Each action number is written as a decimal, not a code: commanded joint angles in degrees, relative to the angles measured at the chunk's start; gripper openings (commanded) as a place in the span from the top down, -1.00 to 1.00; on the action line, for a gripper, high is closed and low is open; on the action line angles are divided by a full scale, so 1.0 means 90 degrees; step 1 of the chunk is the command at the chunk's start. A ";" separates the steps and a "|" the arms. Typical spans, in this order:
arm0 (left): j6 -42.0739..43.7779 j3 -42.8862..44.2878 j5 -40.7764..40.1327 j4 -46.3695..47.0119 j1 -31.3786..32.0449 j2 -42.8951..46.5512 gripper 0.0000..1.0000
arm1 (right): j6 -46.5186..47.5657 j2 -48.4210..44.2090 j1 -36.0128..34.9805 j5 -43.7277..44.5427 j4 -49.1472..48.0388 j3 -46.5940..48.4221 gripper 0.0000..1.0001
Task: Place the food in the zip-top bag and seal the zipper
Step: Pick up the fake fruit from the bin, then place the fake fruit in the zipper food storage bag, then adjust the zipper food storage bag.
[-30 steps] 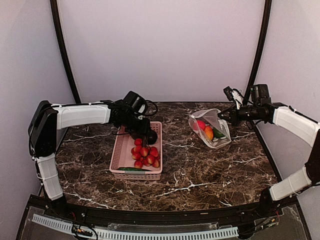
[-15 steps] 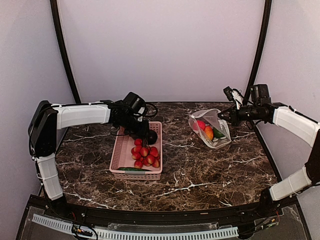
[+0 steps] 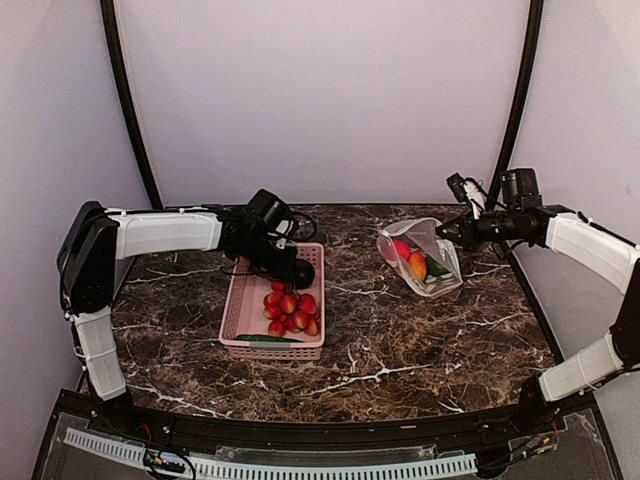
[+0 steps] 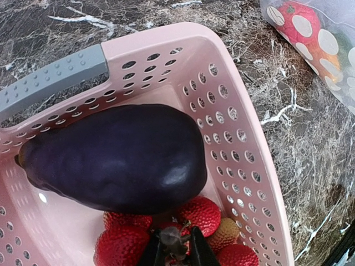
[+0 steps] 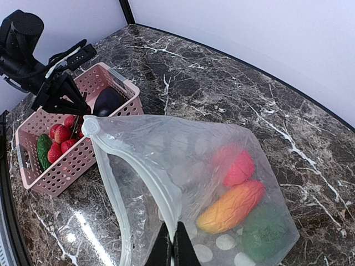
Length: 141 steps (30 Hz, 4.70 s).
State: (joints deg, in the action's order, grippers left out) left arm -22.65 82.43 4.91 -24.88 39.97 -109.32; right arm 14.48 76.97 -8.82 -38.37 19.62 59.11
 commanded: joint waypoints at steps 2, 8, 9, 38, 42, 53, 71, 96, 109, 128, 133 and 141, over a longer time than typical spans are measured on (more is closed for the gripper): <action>0.0218 0.0033 0.0095 -0.0127 -0.0007 0.0347 0.77 | 0.0033 -0.0099 0.0033 -0.0034 0.0171 0.0154 1.00; 0.0506 0.0090 0.0156 -0.0161 -0.0008 0.1142 0.91 | -0.0036 0.0192 0.0026 -0.0098 0.0999 0.0855 1.00; 0.0540 0.0099 0.0181 -0.0158 -0.0003 0.1234 0.93 | -0.0002 0.0256 0.0023 -0.0110 0.1223 0.1010 1.00; 0.0979 -0.0376 0.2369 0.6024 0.1853 0.2334 0.99 | -0.0092 0.1016 -0.0854 0.0484 0.3138 0.3017 1.00; 0.0990 -0.0204 0.2440 0.6934 0.1920 0.1627 0.99 | -0.0166 0.1027 -0.0854 0.0329 0.3184 0.3027 1.00; 0.1848 0.0377 0.2488 0.7793 0.1912 0.0350 0.99 | -0.0268 0.0985 -0.0841 -0.0053 0.3416 0.3137 1.00; 0.3481 0.0511 0.2392 0.7360 0.1742 -0.0713 0.99 | -0.0368 0.0756 -0.0736 -0.0209 0.3492 0.3147 1.00; 0.4247 0.0111 0.0721 0.6584 0.1883 -0.0492 0.99 | -0.0398 0.0800 -0.0524 -0.0064 0.3262 0.3007 1.00; 0.3383 0.1532 -0.0470 0.5504 0.1965 -0.0924 -0.21 | -0.0654 0.0904 -0.0256 -0.0505 0.3302 0.3369 1.00; -0.1674 -0.0243 -0.1379 0.5208 0.2402 -0.0033 0.22 | -0.0760 0.1195 -0.0163 -0.0515 0.2659 0.3270 1.00; -0.1752 0.0301 -0.1451 0.4737 0.2405 -0.0656 0.18 | -0.0788 0.1222 -0.0181 -0.0725 0.2528 0.3033 1.00; -0.2090 0.1025 -0.1133 0.4725 0.2388 -0.1581 0.33 | -0.0839 0.1184 -0.0211 -0.0785 0.2381 0.2785 1.00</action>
State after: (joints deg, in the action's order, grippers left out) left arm -38.96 88.82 -7.35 17.34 61.36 -121.95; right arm 7.42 87.88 -10.37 -43.97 44.12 85.01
